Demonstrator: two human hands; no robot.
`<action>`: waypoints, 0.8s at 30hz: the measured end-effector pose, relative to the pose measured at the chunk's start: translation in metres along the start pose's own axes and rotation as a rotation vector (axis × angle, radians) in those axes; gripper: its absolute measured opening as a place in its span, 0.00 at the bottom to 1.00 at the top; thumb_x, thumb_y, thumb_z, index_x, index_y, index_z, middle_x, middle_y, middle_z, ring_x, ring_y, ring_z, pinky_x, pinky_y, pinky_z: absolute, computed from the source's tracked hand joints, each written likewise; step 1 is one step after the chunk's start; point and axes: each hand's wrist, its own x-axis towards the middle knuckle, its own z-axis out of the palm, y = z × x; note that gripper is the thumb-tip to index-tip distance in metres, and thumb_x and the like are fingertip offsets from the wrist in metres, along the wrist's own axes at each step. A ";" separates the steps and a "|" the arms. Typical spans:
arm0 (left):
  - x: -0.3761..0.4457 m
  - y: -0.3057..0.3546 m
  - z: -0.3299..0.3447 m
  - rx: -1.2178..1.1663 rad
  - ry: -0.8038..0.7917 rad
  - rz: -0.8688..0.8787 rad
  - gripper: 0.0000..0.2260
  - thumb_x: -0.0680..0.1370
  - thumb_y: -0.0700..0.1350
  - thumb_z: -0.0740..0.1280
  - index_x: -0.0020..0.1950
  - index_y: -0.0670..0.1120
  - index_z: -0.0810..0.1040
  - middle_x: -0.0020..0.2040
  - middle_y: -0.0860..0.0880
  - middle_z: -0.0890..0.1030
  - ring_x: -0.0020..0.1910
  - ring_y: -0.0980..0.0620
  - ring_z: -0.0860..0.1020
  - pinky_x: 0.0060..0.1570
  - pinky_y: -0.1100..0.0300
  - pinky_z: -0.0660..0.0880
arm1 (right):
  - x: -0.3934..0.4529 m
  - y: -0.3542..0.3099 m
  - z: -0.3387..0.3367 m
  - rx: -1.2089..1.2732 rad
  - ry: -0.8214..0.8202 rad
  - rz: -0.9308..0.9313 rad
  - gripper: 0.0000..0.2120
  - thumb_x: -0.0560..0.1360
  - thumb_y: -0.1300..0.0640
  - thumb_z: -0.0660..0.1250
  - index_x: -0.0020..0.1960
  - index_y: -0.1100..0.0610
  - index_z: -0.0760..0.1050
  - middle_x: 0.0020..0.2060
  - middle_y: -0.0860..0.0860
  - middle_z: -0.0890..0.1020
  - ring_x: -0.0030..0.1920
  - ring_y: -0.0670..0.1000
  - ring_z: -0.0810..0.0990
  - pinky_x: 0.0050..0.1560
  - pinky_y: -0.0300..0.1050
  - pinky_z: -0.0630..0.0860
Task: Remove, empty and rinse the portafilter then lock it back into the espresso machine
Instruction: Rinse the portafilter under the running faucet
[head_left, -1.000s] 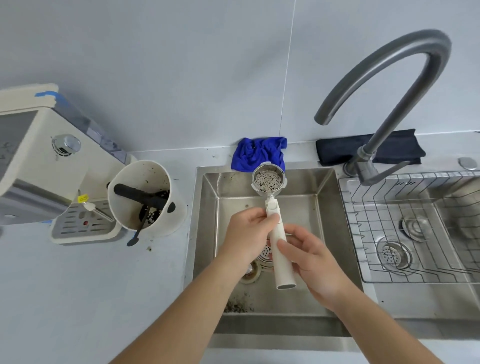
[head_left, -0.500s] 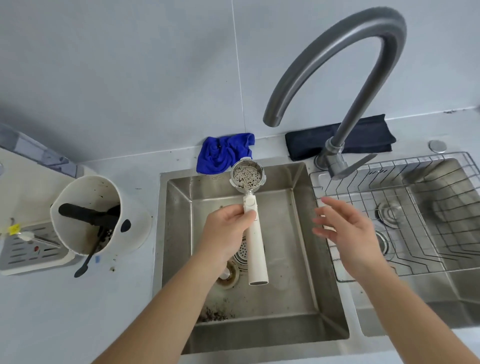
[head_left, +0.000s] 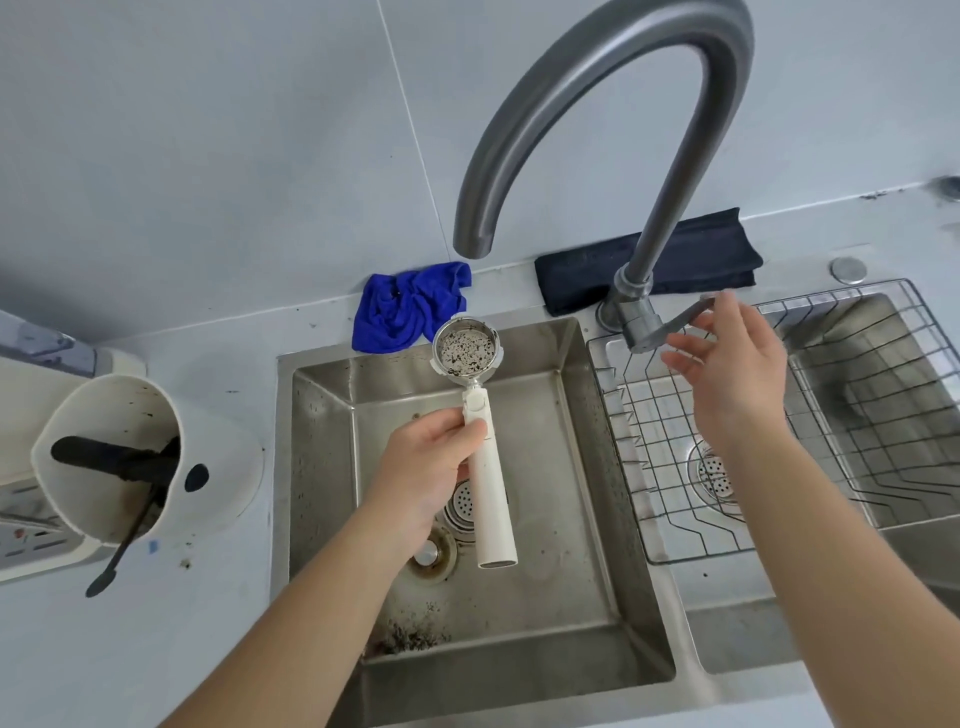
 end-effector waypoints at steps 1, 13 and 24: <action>0.000 0.000 -0.001 -0.008 0.003 -0.006 0.05 0.76 0.40 0.68 0.47 0.44 0.85 0.42 0.47 0.83 0.37 0.56 0.80 0.37 0.64 0.77 | 0.002 -0.002 0.002 0.004 -0.007 0.002 0.14 0.75 0.43 0.68 0.33 0.46 0.81 0.39 0.48 0.80 0.36 0.49 0.83 0.40 0.43 0.82; -0.004 0.002 -0.009 0.014 0.041 0.005 0.06 0.77 0.37 0.68 0.49 0.44 0.83 0.41 0.47 0.84 0.40 0.51 0.79 0.45 0.54 0.75 | 0.009 0.010 0.003 0.062 -0.057 -0.026 0.08 0.78 0.54 0.65 0.42 0.55 0.74 0.30 0.45 0.81 0.36 0.52 0.83 0.43 0.44 0.82; -0.002 0.006 -0.008 -0.016 0.026 0.023 0.06 0.76 0.38 0.68 0.50 0.44 0.84 0.41 0.49 0.85 0.40 0.53 0.80 0.48 0.55 0.78 | 0.007 0.016 -0.001 0.100 -0.061 -0.040 0.07 0.79 0.54 0.64 0.43 0.54 0.74 0.32 0.46 0.81 0.37 0.53 0.83 0.46 0.46 0.82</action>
